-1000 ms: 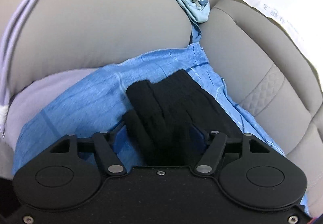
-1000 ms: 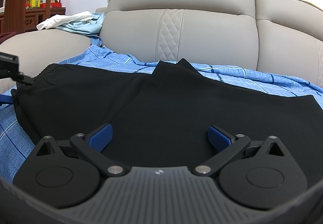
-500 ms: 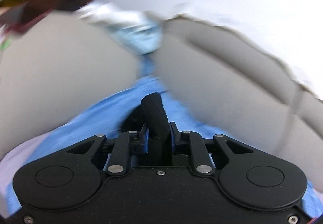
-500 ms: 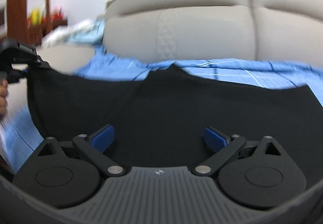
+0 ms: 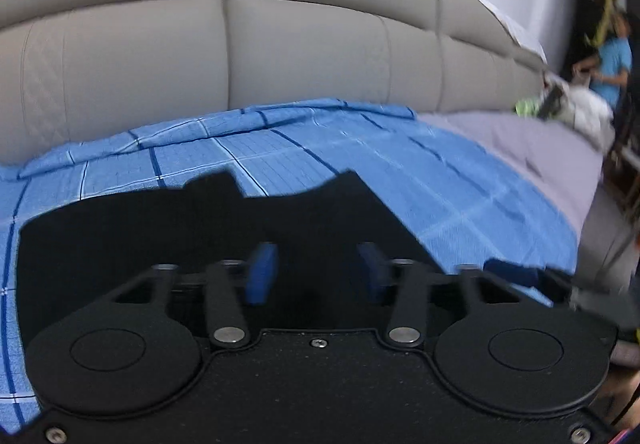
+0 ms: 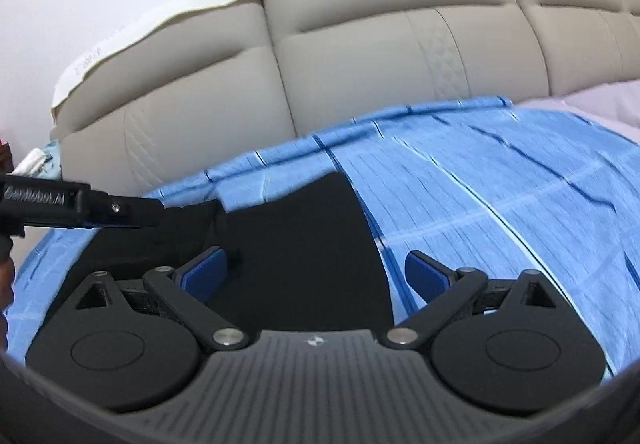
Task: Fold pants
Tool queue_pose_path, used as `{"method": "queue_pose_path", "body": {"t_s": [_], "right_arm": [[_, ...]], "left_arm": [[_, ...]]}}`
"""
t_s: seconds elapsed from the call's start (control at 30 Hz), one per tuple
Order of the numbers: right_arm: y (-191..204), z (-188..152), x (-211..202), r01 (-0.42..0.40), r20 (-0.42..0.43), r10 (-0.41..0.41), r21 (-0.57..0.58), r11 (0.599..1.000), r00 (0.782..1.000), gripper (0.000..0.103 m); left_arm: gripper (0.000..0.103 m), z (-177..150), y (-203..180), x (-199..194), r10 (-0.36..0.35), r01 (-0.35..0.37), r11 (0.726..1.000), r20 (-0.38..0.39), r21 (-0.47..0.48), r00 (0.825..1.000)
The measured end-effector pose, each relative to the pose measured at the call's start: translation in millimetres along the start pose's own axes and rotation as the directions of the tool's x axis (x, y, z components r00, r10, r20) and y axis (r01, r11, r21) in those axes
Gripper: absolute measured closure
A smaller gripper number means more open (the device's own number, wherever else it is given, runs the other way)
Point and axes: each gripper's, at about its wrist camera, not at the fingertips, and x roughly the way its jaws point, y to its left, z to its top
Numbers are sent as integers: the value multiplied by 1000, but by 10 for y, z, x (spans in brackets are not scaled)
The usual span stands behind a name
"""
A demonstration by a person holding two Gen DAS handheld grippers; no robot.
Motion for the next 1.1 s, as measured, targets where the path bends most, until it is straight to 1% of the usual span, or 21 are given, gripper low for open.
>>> {"method": "queue_pose_path", "body": {"t_s": [0.07,0.13,0.17,0.23,0.3,0.33,0.4,0.43,0.47,0.53,0.57,0.6,0.67,0.7,0.8,0.87,0.9,0.97,1.0,1.03,1.1], "right_arm": [[-12,-99,19,-5,-15,5,2,1000,1000,1],[18,-189,45,-23,-21,23,16,1000,1000,1],[64,-216,69,-43,-15,43,26,999,999,2],[172,-263,73,-101,3,101,31,994,995,2],[282,-261,109,-156,5,156,19,988,988,3],[364,-253,156,-174,-4,174,7,985,985,4],[530,-260,301,-197,-26,197,-11,980,980,7],[579,-254,378,-197,-46,196,-11,980,979,8],[635,-242,496,-190,-75,189,-6,982,979,9],[702,-217,671,-180,-107,180,3,984,978,11],[736,-209,747,-172,-112,170,-4,985,979,11],[772,-204,790,-163,-101,159,-25,986,982,11],[850,-175,929,-155,-98,148,-70,985,984,13],[886,-179,992,-158,-93,149,-98,983,984,17],[1018,-268,1130,-171,-66,160,-228,959,985,19],[1081,-252,1085,-186,-63,176,-243,952,982,45],[1056,-226,1054,-205,-67,195,-209,956,979,67],[939,-172,1023,-245,-76,238,-101,964,968,75],[906,-155,984,-239,-62,234,-84,967,970,78],[898,-139,918,-213,-34,210,-103,972,977,79],[941,-135,719,-132,35,141,-200,971,989,79]], "left_arm": [[44,-110,12,-119,13,-14,1000,3,17,1000],[44,-226,31,-306,44,-44,999,10,-15,999],[44,-259,75,-419,68,-67,997,23,-40,997],[45,-361,233,-611,156,-148,983,67,-113,985],[49,-459,395,-688,265,-249,953,83,-171,961],[52,-530,478,-691,331,-313,931,71,-185,941],[55,-634,619,-650,421,-411,894,25,-177,907],[56,-706,664,-601,448,-441,881,0,-170,894],[57,-777,696,-582,458,-455,875,-21,-166,889],[57,-924,771,-491,459,-462,870,-63,-171,886],[54,-980,794,-446,459,-465,868,-72,-177,885],[53,-1039,811,-457,462,-461,866,-46,-193,886],[52,-1140,825,-463,462,-457,864,-28,-213,886],[52,-1145,820,-441,464,-458,863,-25,-214,885],[52,-1146,812,-422,472,-466,860,-25,-209,881],[52,-1114,811,-434,468,-462,860,-30,-215,883],[52,-1118,802,-465,458,-453,864,-30,-221,888],[52,-1099,801,-482,453,-448,863,-37,-233,891],[52,-1066,792,-474,453,-450,862,-42,-235,890],[54,-1054,769,-489,451,-448,863,-44,-233,891],[54,-1031,702,-514,440,-438,870,-42,-227,897]]}}
